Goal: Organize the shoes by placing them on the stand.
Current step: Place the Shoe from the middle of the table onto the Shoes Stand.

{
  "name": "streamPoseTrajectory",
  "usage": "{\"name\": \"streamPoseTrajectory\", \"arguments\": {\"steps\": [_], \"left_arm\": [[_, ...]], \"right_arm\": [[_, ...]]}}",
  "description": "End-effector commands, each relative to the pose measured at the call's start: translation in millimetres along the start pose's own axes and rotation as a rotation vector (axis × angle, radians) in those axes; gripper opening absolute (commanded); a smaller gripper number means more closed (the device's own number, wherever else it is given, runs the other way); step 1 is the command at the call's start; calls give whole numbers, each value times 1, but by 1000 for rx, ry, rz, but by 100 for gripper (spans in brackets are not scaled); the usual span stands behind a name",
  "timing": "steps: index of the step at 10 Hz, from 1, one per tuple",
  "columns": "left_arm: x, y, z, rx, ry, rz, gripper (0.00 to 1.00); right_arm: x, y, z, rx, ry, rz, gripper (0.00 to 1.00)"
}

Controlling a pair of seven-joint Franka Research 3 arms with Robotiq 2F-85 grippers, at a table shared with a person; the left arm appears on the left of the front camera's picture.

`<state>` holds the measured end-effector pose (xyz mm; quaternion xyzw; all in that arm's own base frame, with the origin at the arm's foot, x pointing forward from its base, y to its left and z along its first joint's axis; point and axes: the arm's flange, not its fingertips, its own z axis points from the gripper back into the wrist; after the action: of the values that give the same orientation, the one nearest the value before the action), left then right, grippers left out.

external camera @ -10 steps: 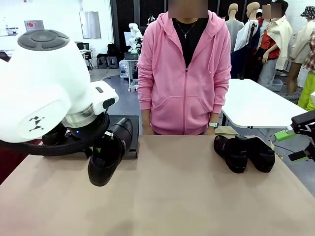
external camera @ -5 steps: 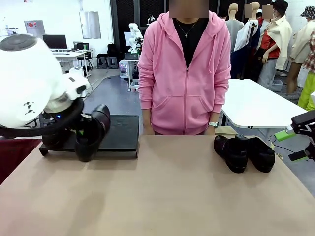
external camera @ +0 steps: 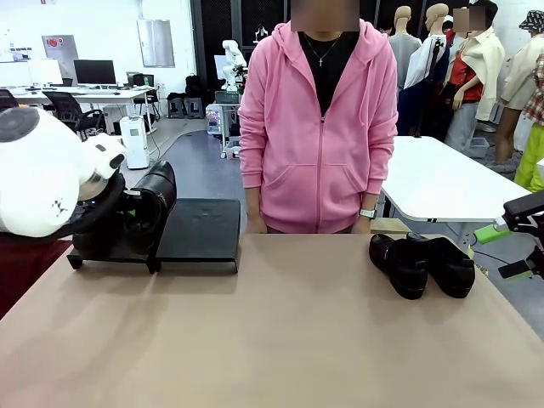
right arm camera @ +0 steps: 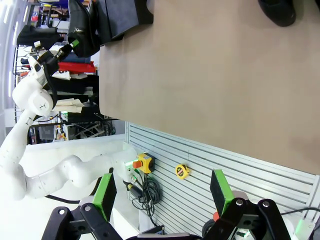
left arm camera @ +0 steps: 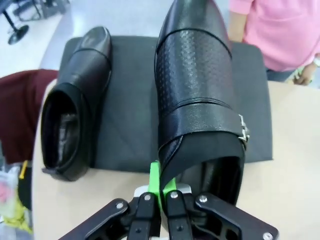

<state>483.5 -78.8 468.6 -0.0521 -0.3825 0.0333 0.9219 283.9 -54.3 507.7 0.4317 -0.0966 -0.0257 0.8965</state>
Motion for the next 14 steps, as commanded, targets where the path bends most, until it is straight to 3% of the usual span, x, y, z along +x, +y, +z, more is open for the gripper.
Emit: {"name": "streamPoseTrajectory", "arguments": {"steps": [1,6,9,14], "left_arm": [[5,0,-5,15,-71,29,0],[-6,11,-40,50,-55,26,0],[-14,22,-55,77,-104,28,0],[-7,25,-64,65,-110,52,0]], "right_arm": [[3,1,0,36,-8,25,100],[3,1,0,36,-8,25,100],[3,1,0,36,-8,25,100],[3,1,0,36,-8,25,100]]}}
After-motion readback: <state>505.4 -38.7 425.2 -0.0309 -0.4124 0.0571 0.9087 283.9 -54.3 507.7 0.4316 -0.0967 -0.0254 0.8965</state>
